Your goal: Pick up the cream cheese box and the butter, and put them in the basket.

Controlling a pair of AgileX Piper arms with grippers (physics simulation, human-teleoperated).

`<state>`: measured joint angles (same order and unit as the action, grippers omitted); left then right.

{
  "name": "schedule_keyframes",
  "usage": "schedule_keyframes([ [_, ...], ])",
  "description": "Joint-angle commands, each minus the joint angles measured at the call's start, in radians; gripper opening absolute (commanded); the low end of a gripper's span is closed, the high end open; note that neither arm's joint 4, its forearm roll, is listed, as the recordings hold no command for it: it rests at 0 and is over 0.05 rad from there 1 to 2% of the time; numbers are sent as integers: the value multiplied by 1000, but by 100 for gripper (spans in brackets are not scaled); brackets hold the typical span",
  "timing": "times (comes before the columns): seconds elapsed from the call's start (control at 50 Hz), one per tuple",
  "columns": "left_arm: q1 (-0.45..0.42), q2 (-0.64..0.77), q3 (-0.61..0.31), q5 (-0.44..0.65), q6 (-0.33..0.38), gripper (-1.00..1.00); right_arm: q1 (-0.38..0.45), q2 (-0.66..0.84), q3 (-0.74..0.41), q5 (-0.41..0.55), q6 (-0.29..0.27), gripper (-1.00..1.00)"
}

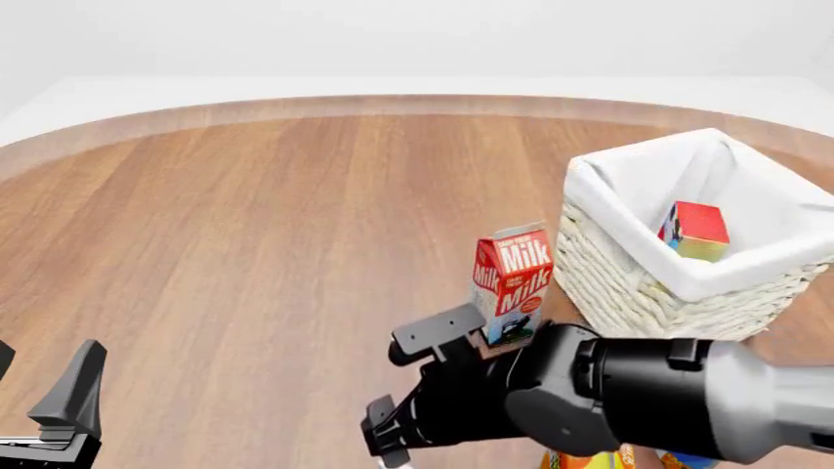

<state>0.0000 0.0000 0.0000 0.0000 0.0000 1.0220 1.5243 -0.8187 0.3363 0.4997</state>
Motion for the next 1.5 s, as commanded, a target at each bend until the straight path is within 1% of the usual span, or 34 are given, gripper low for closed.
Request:
schedule_keyframes([
  [0.02,0,0,0,0,0,100,5,17,15,-20,5,100],
  [0.2,0,0,0,0,0,100,2,25,35,-36,10,100],
  [0.36,0,0,0,0,0,100,8,32,51,-52,28,100],
  [0.66,0,0,0,0,0,100,6,51,66,-75,31,100],
  [0.76,0,0,0,0,0,100,19,61,77,-96,46,100],
  [1.04,0,0,0,0,0,100,35,75,91,-124,65,100],
  [1.5,0,0,0,0,0,100,51,98,108,-159,84,100],
])
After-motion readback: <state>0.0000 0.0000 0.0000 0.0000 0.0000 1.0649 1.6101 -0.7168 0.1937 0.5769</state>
